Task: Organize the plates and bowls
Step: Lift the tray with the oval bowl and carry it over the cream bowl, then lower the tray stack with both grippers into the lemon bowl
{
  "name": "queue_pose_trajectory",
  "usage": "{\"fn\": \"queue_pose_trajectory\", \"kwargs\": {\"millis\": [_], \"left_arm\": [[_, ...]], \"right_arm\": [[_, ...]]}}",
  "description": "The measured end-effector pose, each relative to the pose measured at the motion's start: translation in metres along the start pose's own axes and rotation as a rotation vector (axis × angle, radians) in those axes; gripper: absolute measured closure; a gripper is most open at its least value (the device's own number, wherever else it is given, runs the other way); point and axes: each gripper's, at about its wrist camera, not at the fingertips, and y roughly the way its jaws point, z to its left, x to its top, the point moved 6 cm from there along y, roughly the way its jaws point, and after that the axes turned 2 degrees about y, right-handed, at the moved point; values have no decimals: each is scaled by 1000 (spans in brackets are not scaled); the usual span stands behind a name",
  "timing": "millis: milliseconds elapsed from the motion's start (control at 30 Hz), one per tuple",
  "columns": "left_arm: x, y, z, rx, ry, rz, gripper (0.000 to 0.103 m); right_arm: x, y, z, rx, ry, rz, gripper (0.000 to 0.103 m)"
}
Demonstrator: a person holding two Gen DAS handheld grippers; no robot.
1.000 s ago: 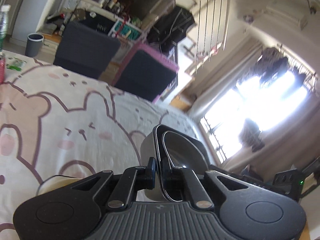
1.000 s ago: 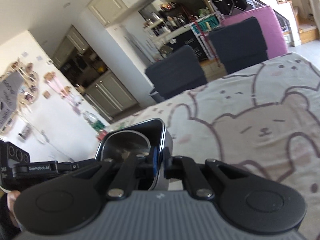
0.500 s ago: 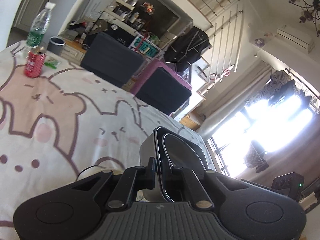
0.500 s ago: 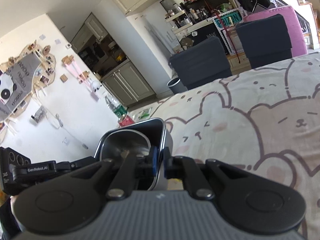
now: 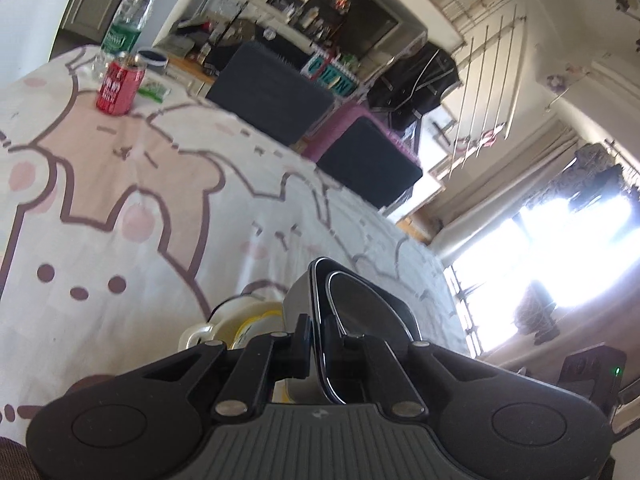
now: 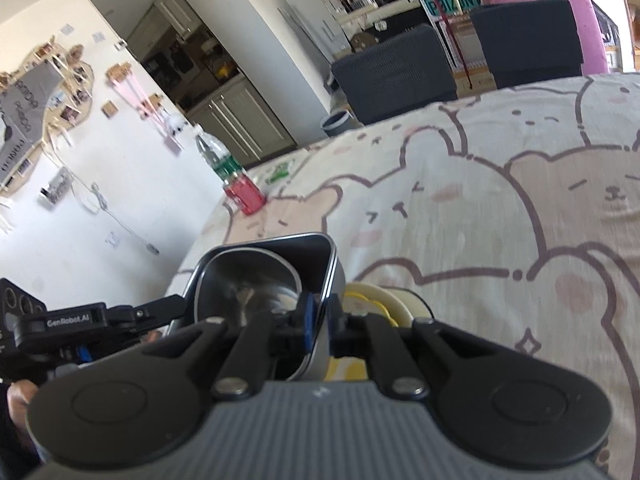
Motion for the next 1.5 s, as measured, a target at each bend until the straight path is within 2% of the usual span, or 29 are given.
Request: {"fn": "queue_pose_trajectory", "kwargs": {"millis": [233,767,1500], "left_arm": [[-11,22,10,87,18,92,97],[-16,37,10,178,71,134,97],[-17,42,11,186,76,156,95]], "right_arm": [[-7,14,-3,-72,0,80,94],[-18,38,1,-164,-49,172,92],[-19,46,1,-198,-61,197,91]]}}
